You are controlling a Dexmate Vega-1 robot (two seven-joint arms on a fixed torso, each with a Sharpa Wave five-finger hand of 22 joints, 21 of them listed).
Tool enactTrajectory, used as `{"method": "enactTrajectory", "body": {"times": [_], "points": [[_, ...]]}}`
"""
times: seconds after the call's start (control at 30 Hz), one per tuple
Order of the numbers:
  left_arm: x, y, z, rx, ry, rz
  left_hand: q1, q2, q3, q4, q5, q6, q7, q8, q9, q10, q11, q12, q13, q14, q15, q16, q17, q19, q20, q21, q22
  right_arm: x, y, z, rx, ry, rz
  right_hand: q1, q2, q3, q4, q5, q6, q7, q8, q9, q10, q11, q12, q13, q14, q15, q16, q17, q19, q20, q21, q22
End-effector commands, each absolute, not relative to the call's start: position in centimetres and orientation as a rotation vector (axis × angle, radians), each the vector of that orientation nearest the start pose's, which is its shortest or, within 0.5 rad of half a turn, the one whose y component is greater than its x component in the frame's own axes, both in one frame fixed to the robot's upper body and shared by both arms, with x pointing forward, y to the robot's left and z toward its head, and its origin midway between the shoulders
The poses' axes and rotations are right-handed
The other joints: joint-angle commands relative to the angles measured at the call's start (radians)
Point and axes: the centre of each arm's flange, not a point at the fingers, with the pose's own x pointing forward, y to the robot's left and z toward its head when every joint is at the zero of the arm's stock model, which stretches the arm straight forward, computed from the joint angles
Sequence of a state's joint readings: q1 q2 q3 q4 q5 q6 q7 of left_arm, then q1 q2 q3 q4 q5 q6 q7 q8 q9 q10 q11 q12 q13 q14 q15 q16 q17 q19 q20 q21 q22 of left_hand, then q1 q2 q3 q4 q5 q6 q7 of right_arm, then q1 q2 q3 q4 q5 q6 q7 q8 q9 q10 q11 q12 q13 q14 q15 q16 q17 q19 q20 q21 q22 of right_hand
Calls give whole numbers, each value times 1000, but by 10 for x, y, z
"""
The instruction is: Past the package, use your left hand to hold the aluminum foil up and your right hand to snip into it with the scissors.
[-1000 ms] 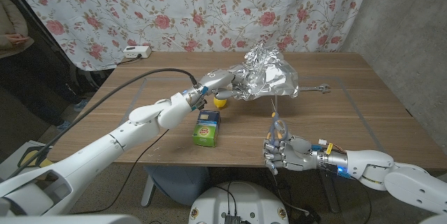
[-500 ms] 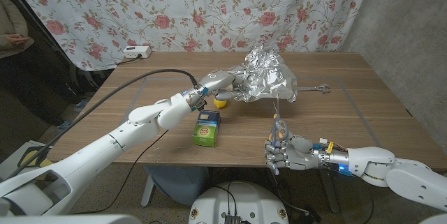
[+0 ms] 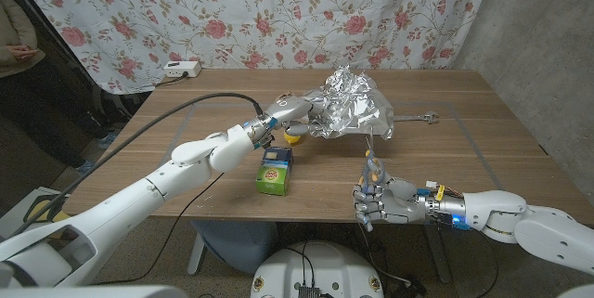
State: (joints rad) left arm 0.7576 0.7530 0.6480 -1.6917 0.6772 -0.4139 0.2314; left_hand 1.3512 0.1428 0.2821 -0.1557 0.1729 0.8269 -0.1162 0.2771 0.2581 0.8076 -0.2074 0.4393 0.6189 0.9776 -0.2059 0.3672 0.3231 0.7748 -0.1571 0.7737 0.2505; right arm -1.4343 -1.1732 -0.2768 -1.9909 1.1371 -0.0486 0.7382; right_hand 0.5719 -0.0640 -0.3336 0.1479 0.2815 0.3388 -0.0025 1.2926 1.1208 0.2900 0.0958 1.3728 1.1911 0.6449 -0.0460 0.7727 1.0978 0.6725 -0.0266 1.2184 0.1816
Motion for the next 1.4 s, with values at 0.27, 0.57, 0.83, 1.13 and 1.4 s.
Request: {"method": "enactTrajectory", "body": {"times": [0.27,0.57,0.83,1.13,1.4], "points": [[545,128,0,1399,-1234,-323,14,-1,-3,2,6,7,-5,-3,4,11,4,-7,5,48,-37,1,6,-5,0,11,-1,436,-245,-157,-116,55,1248,-14,-8,-1,-2,12,-121,135,-18,0,-15,7,-4,-4,-7,11,-8,-4,2,12,-16,0],[545,128,0,1400,-1228,-333,15,0,-3,2,7,8,-5,-3,4,10,5,-8,7,47,-37,0,8,-10,-2,14,-2,441,-240,-158,-146,83,1269,-14,-5,4,-4,18,-122,138,-28,0,-22,8,-2,0,-8,14,-9,-6,5,14,-22,1],[545,127,-2,1403,-1229,-344,15,1,-3,3,7,9,-6,-3,5,10,5,-9,8,48,-37,0,10,-12,-2,18,-3,444,-241,-157,-160,93,1260,-10,-1,8,-7,21,-125,140,-33,4,-24,9,-2,-3,-10,16,-10,-9,6,14,-27,1],[544,129,-2,1411,-1222,-350,15,0,-3,2,8,11,-6,-3,5,10,5,-11,10,48,-37,0,13,-15,-3,24,-5,448,-246,-151,-182,87,1241,-5,3,11,-10,23,-121,141,-36,7,-22,8,-2,-5,-9,14,-11,-11,7,14,-31,1],[545,126,-3,1445,-1203,-364,16,0,-3,2,8,12,-5,-3,5,11,4,-12,11,50,-37,1,16,-20,-2,29,-6,446,-250,-142,-209,63,1236,3,8,14,-13,25,-125,137,-40,13,-23,8,-2,-7,-9,13,-9,-10,9,14,-35,2]]}}
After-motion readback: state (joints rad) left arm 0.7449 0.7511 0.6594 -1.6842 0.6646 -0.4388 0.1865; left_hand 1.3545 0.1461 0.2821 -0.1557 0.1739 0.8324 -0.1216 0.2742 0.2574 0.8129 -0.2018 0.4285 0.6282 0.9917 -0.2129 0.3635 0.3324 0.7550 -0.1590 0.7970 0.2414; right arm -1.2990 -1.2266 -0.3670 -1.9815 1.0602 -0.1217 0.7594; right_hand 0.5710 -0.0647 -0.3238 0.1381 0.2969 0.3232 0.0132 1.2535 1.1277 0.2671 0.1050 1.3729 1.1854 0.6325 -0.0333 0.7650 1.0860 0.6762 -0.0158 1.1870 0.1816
